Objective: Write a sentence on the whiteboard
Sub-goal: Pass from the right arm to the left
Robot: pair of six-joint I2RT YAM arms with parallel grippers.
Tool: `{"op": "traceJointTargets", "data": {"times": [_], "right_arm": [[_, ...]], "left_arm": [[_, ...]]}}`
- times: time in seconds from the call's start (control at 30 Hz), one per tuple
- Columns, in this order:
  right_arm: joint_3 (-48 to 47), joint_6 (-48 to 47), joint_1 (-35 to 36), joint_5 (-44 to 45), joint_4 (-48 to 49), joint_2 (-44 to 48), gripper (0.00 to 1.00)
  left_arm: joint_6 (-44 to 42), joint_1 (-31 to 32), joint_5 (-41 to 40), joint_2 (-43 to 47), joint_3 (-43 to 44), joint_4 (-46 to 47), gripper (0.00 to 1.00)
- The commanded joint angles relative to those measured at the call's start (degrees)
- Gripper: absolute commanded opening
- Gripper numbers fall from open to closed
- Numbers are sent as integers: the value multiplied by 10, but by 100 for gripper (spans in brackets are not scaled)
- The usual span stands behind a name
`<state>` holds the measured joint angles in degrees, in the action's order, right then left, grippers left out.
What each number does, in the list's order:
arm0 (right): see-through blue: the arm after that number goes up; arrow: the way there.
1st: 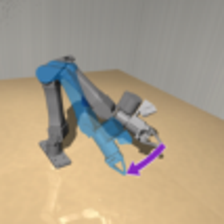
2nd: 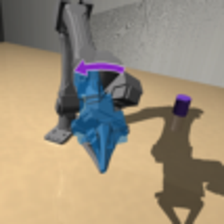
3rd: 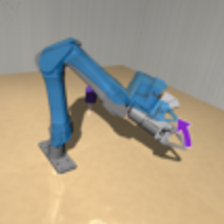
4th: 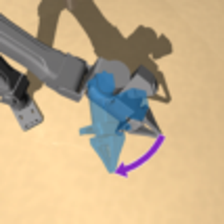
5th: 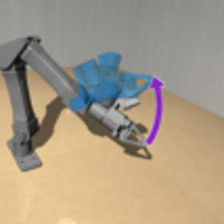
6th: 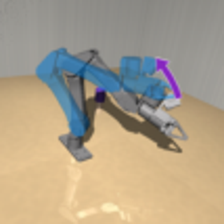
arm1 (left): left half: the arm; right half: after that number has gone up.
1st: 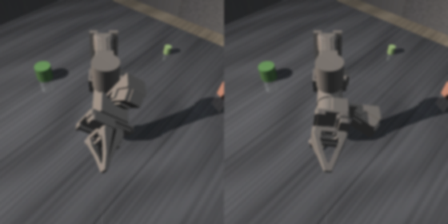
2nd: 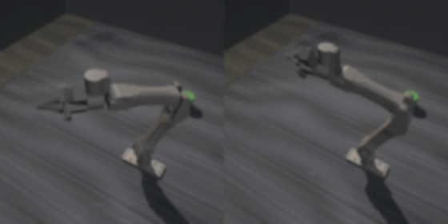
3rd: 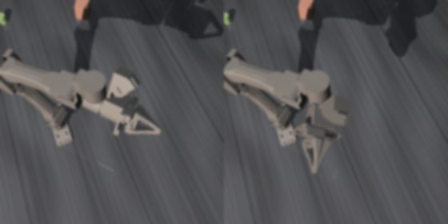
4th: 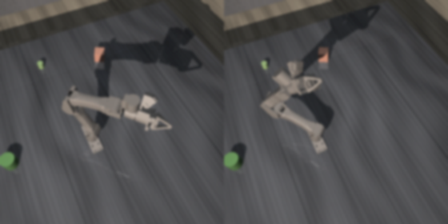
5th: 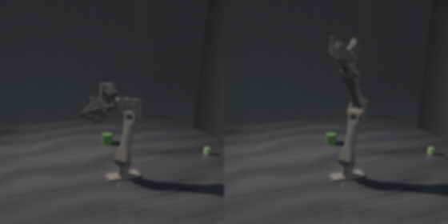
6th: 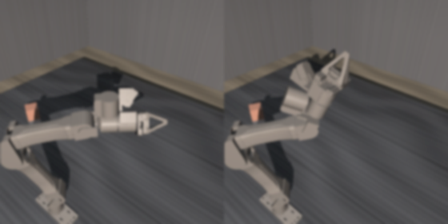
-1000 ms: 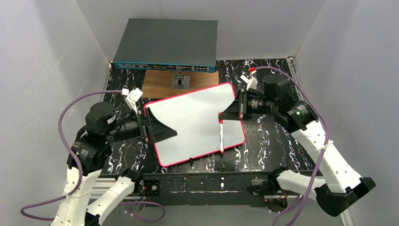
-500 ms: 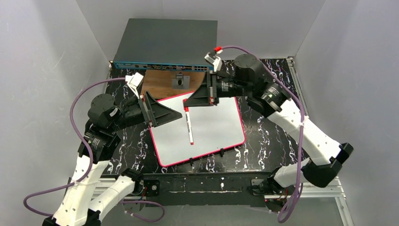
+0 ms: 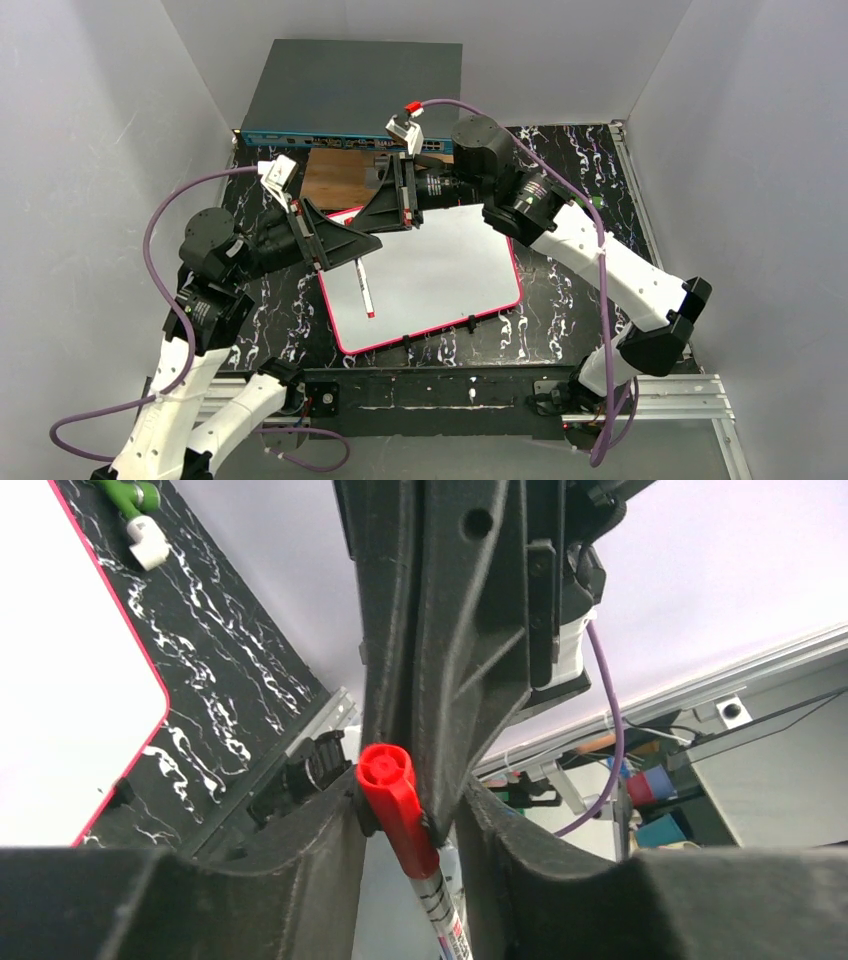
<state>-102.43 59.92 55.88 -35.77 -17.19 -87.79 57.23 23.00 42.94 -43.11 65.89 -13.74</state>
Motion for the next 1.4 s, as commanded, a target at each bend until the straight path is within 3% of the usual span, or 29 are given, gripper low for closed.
{"op": "traceJointTargets", "data": {"times": [0.0,0.1,0.23,0.3,0.4,0.47,0.53,0.97,1.37], "right_arm": [[-24,27,6,-2,63,2,1],[-20,27,7,1,64,5,1],[-20,19,7,9,56,14,1],[-32,6,7,18,29,16,17],[-46,-17,6,35,-15,24,52],[-56,-33,6,49,-47,30,67],[-62,-48,3,69,-82,42,76],[7,-64,-32,130,-123,123,83],[75,-93,-32,245,-118,174,83]], "left_arm": [[-1,2,-8,8,-5,10,26],[3,2,-14,12,-2,3,0],[13,2,-28,19,0,-11,0],[18,2,-37,25,-2,-11,0],[21,2,-45,31,0,-13,0],[22,3,-52,34,3,-14,0],[24,2,-57,38,4,-15,0],[36,2,-107,46,3,-5,0],[60,2,-259,25,31,27,0]]}}
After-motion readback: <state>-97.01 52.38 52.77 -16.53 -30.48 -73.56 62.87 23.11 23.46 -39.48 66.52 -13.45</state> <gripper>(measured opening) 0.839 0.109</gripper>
